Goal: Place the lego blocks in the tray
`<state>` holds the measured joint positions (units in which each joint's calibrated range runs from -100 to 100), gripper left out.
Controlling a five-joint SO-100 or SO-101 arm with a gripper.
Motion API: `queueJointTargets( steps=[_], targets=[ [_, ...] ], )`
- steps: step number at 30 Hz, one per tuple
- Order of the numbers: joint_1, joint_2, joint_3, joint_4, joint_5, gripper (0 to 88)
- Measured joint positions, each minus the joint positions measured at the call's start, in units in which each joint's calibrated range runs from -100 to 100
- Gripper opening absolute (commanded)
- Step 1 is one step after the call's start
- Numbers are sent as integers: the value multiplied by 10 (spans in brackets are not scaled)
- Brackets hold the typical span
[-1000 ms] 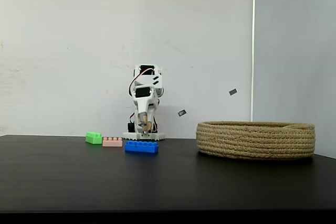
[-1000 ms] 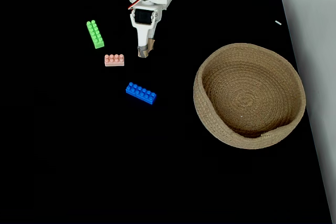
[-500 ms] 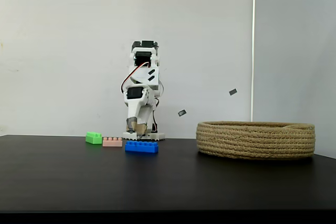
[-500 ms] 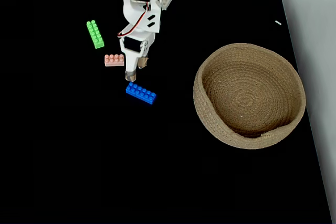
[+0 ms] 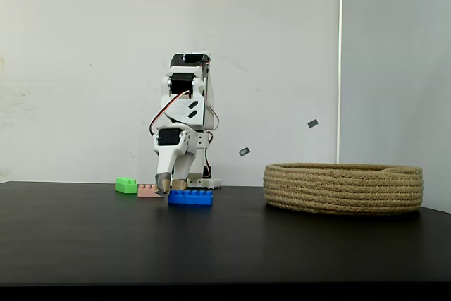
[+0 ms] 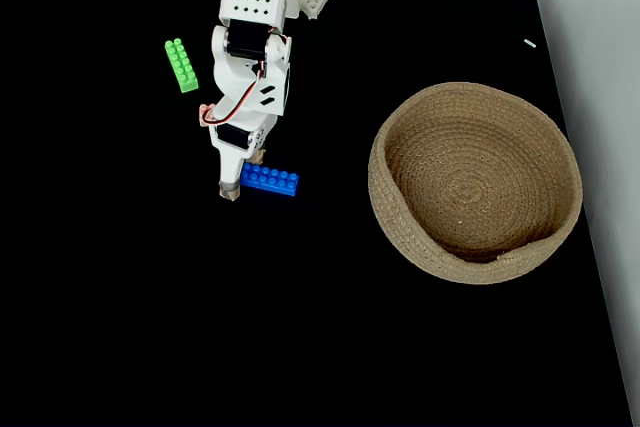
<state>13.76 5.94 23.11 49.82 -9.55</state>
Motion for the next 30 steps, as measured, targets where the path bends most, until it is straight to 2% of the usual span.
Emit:
queueJointTargets(
  steps=[3,6,17,23,27,30],
  targets=[
    [-4,3,-4,4,0,182],
    [-11,3,-4,4,1,3],
    [-29,-22,20,-19,19,1],
    [-85,-95,-62,115,-19,0],
    [-145,-155,-148,210,-59,1],
    [-206,-172,-187,240,-79,2]
  ],
)
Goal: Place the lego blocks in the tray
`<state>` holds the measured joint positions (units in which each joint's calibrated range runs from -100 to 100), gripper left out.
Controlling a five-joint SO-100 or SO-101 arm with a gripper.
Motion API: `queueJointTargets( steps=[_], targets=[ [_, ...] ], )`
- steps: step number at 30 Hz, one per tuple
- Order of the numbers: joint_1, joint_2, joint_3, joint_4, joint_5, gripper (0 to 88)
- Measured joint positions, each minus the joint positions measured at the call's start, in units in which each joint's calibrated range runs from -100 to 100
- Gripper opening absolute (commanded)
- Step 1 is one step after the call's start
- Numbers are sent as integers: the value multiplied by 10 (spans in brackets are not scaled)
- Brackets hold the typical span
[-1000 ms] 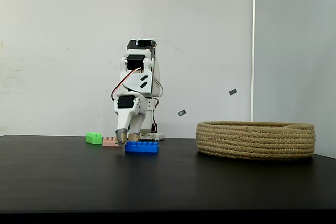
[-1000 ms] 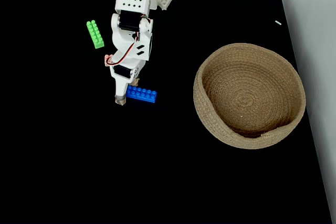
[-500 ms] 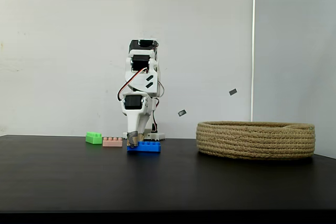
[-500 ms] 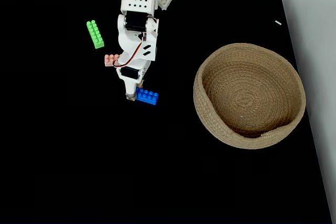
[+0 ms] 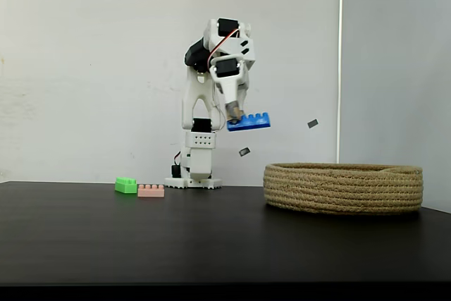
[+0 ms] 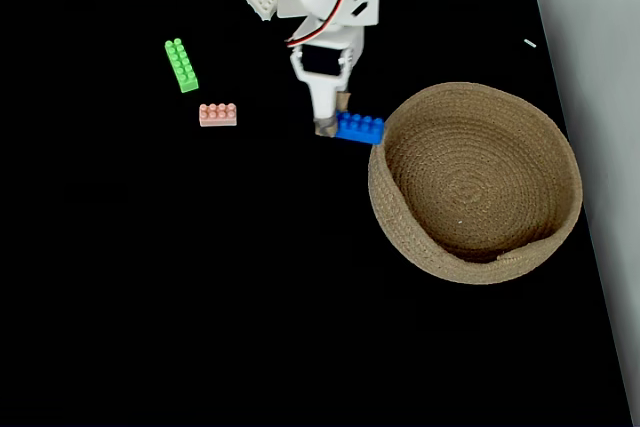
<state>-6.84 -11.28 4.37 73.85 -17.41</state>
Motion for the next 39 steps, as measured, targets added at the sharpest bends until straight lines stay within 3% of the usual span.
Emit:
queueJointTargets(
  steps=[2,4,7,13,20,25,39],
  targets=[
    [-47,1,-7,-1,-10,3],
    [-94,13,-7,-7,-11,111],
    [-155,23,11,-40,-26,166],
    [-191,22,76,-110,-58,415],
    [-190,21,147,-110,-66,434],
    [-116,-25,153,-45,-40,442],
    [257,-119,360,-146,174,459]
  ],
)
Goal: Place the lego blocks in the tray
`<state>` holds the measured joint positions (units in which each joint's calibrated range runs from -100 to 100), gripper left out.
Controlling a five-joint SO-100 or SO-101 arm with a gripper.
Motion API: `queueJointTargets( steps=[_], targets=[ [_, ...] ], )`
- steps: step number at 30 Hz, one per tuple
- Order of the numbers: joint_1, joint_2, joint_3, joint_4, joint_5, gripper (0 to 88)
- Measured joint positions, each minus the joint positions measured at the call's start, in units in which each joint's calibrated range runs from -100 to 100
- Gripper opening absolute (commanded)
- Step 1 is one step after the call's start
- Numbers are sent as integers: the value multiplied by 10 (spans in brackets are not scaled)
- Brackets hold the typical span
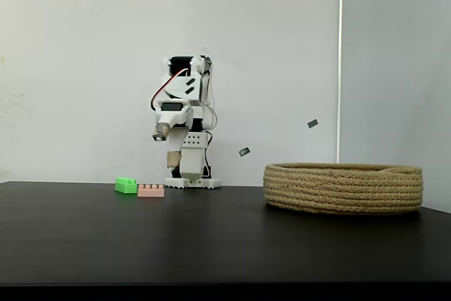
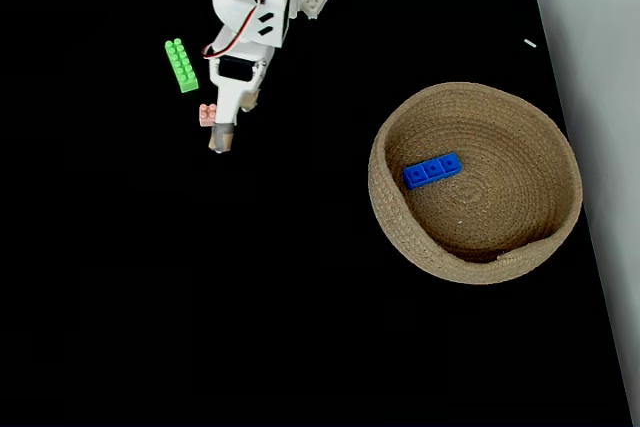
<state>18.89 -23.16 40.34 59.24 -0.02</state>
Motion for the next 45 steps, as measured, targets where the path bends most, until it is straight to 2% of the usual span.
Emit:
queueJointTargets(
  steps=[4,11,13,16,19,23,27,33,35,38,43,45],
  targets=[
    [52,0,20,-2,30,443],
    [90,-3,107,-52,62,425],
    [97,-12,134,-80,72,348],
    [102,-14,152,-109,79,169],
    [99,-14,155,-119,83,90],
    [91,-15,179,-122,92,102],
    [91,-25,186,-122,92,3],
    [90,-26,180,-121,103,2],
    [73,-26,150,-102,84,2],
    [24,-26,50,-16,47,2],
    [-103,-26,-186,183,-45,2],
    [-169,-25,-269,224,-91,2]
  ],
)
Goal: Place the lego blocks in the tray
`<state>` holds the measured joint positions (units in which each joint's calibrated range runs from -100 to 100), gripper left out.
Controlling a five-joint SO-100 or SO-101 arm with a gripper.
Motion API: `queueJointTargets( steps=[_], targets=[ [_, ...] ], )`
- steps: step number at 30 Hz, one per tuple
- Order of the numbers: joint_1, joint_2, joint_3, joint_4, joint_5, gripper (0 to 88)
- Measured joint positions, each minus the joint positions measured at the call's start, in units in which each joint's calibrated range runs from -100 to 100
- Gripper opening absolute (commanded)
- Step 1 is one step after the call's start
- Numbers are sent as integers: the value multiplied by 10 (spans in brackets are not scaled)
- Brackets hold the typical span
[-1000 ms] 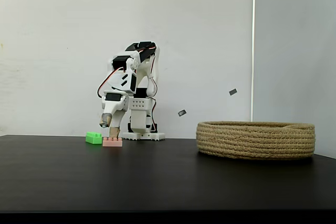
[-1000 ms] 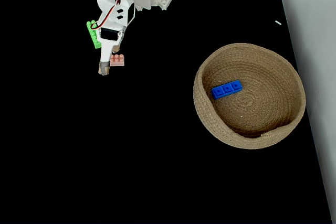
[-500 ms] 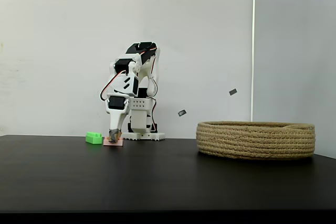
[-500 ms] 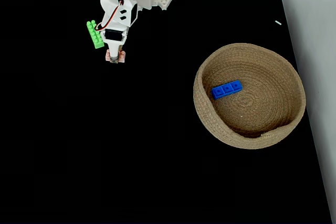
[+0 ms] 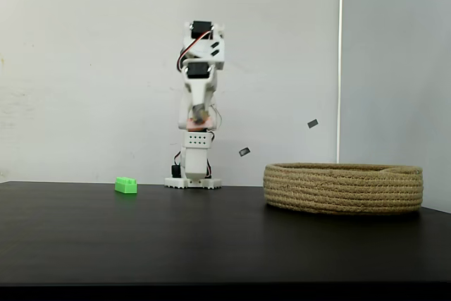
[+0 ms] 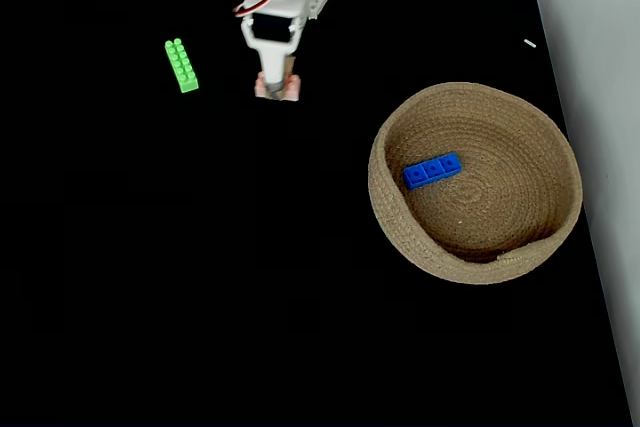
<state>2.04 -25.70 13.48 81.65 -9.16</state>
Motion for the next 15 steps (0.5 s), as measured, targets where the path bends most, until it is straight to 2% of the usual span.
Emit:
queueJointTargets(
  steps=[3,8,11,15],
  targets=[
    [-102,13,-80,-4,-62,3],
    [-239,77,-113,-68,-118,4],
    [-270,131,-136,-86,-140,107],
    [-290,173,-148,-92,-140,234]
  ],
)
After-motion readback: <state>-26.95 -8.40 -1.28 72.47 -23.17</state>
